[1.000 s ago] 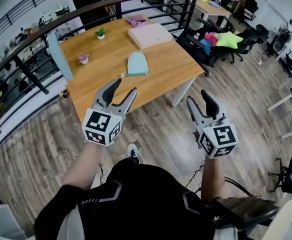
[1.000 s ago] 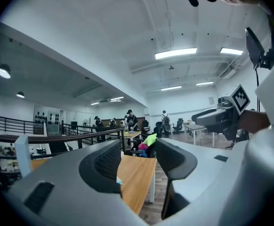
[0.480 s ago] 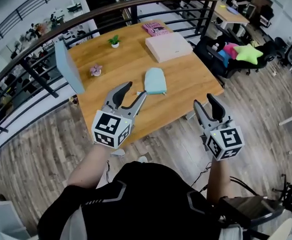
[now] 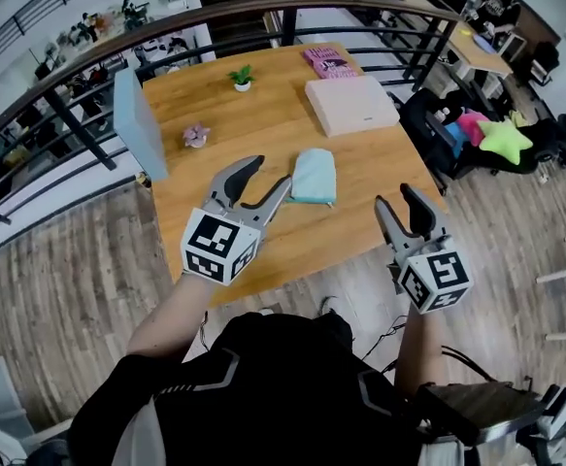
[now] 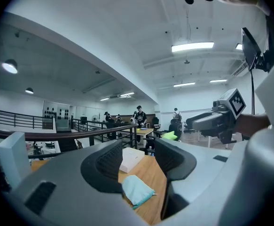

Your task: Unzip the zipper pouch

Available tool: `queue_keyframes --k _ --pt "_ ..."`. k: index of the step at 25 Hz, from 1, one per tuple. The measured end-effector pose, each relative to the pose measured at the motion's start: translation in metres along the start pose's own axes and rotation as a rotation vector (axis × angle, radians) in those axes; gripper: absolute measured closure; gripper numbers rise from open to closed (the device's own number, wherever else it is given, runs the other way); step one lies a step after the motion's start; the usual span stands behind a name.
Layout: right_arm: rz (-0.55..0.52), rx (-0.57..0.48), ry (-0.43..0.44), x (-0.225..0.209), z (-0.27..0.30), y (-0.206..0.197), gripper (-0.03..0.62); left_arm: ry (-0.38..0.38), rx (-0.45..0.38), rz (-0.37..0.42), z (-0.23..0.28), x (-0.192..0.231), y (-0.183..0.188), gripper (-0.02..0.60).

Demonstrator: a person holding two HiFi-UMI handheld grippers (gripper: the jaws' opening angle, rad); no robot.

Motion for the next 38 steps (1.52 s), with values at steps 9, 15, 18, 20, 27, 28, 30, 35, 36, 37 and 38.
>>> queue_keyframes --k 9,15,18,20,27,28,30,35,36,37,38 --pt "-0.019 0.005 0.229 -0.054 0.073 -0.016 0.379 0.188 0.05 -0.009 0.04 0.011 -0.016 0.351" --pt "-0.022 -0.005 0.385 -0.095 0.106 -0.033 0.393 0.364 0.093 -0.044 0.059 0.004 -0.032 0.351" --pt "-0.02 0.028 0.468 -0.108 0.127 -0.05 0.393 0.438 0.106 -0.062 0.068 0.004 -0.037 0.351" --pt "-0.021 0.048 0.516 -0.113 0.138 -0.063 0.393 0.454 0.123 -0.075 0.075 0.001 -0.044 0.351" --pt "-0.085 0.166 0.72 -0.105 0.174 -0.131 0.393 0.591 0.23 -0.185 0.079 -0.009 -0.102 0.351" --pt "-0.093 0.182 0.744 -0.104 0.179 -0.143 0.393 0.605 0.232 -0.209 0.079 -0.01 -0.11 0.351" --pt "-0.108 0.219 0.795 -0.1 0.186 -0.167 0.393 0.62 0.238 -0.255 0.082 -0.015 -0.128 0.351" --pt "-0.135 0.305 0.921 -0.079 0.194 -0.222 0.393 0.647 0.285 -0.311 0.084 -0.031 -0.171 0.36" --pt "-0.145 0.32 0.94 -0.076 0.195 -0.232 0.395 0.658 0.295 -0.328 0.084 -0.034 -0.18 0.36" --pt "-0.158 0.335 0.957 -0.073 0.195 -0.242 0.395 0.669 0.305 -0.342 0.084 -0.037 -0.188 0.36" --pt "-0.172 0.35 0.972 -0.07 0.195 -0.252 0.395 0.677 0.316 -0.355 0.085 -0.04 -0.197 0.36"
Point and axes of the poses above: the fingertips, and each gripper's own axes: z forward along the fingers, x to its left, y out of its top, the point moved 3 cm from there along -z, backward along the fingers, and after that the axes turned 4 degrees about -x, right-handed, at the moved point
